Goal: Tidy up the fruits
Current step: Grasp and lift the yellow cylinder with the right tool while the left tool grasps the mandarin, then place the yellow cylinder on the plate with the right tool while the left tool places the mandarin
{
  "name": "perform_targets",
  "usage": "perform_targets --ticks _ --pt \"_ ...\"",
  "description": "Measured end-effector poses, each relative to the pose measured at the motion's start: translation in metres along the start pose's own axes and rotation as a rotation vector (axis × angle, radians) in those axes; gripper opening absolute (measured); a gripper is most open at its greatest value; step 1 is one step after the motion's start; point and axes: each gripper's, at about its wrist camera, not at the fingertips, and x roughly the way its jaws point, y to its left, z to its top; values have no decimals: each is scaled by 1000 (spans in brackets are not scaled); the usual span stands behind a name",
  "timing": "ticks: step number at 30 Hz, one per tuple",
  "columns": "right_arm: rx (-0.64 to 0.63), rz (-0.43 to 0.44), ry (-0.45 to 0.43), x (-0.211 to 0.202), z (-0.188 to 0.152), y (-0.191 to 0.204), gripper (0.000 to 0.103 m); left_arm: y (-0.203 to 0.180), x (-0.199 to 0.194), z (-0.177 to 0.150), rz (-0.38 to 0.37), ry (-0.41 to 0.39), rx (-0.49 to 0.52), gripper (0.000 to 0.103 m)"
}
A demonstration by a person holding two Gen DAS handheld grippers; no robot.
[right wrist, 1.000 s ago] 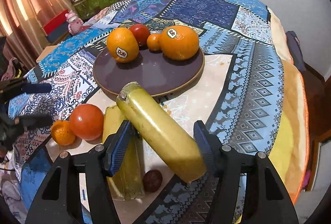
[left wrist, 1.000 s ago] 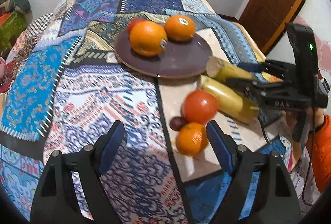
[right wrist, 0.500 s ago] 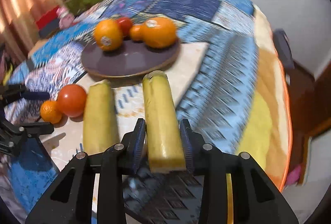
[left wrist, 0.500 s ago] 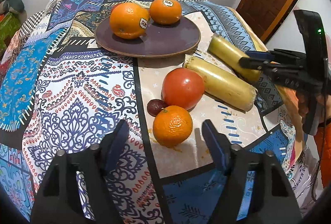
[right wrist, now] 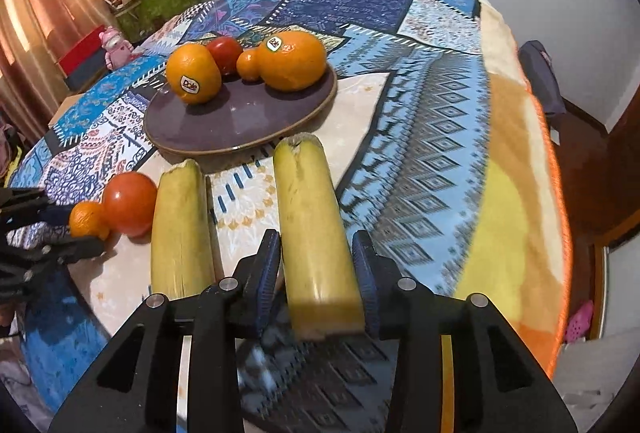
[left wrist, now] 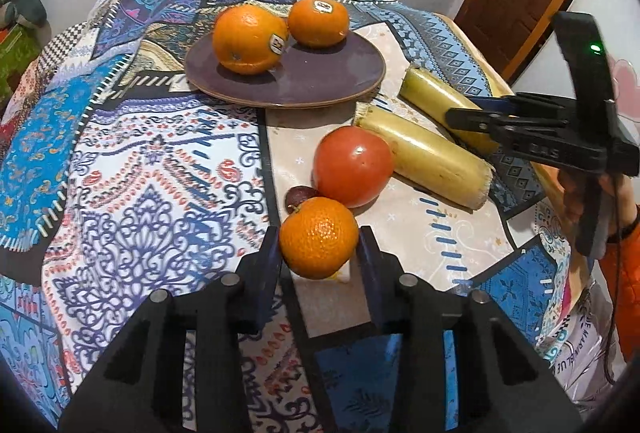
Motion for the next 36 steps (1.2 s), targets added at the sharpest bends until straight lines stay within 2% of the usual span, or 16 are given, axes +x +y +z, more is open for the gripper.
perform_targets --ticks 9,16,21,26,27,28,32,36 --pt "38 10 -35 8 3 3 32 23 -24 7 35 -63 -41 38" --pt "64 16 -93 -6 15 4 32 29 -33 30 67 -124 -35 38" --pt "38 3 -134 -13 30 13 32 35 -25 50 73 -126 -41 38" --pt "-2 -1 -84 -6 31 10 30 39 -17 61 81 -126 -44 38" --pt "-14 -10 -62 -2 28 9 23 40 -16 62 77 -125 -47 38" --pt "-29 -24 -40 3 26 7 22 40 -15 62 74 -123 -48 38" --pt "-33 16 -18 2 28 -1 24 41 -11 61 88 -109 -37 38" --pt "-81 -2 26 15 29 9 33 42 -9 61 86 -105 -40 38"
